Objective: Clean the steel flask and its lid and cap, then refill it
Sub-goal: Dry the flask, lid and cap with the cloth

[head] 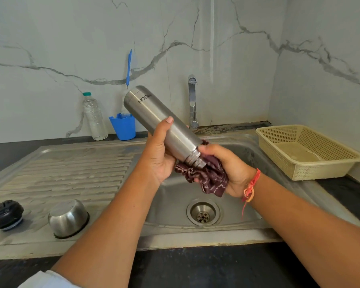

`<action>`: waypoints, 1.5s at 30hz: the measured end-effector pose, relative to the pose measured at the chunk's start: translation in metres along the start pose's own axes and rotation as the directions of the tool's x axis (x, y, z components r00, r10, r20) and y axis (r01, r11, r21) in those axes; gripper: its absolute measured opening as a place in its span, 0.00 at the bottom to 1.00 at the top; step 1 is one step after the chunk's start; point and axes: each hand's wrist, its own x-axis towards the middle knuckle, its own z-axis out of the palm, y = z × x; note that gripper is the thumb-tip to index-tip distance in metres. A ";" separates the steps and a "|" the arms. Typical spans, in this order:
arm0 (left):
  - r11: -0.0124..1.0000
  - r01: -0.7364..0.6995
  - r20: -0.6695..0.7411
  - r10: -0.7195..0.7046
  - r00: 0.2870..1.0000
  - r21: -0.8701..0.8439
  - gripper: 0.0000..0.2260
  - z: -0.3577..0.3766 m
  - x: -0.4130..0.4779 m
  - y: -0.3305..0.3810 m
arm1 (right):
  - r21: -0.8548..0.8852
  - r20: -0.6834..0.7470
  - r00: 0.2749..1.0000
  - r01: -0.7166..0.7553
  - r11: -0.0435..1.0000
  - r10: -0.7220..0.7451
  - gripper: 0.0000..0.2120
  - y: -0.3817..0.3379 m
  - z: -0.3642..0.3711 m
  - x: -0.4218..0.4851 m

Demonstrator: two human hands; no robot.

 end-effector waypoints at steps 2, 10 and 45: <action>0.999 -0.018 -0.009 0.018 1.000 -0.042 0.33 0.000 0.001 0.003 | 0.203 -0.015 1.000 -0.009 0.979 0.013 0.22 -0.002 0.001 0.002; 0.970 -0.208 0.074 0.200 0.977 0.123 0.25 -0.007 0.011 -0.003 | 0.425 -0.243 0.968 0.164 0.890 -0.062 0.28 -0.008 -0.009 0.019; 0.991 0.106 -0.050 -0.102 0.994 0.086 0.32 0.000 -0.004 -0.013 | 0.017 -0.517 0.833 0.239 0.971 -0.196 0.44 0.005 -0.035 0.029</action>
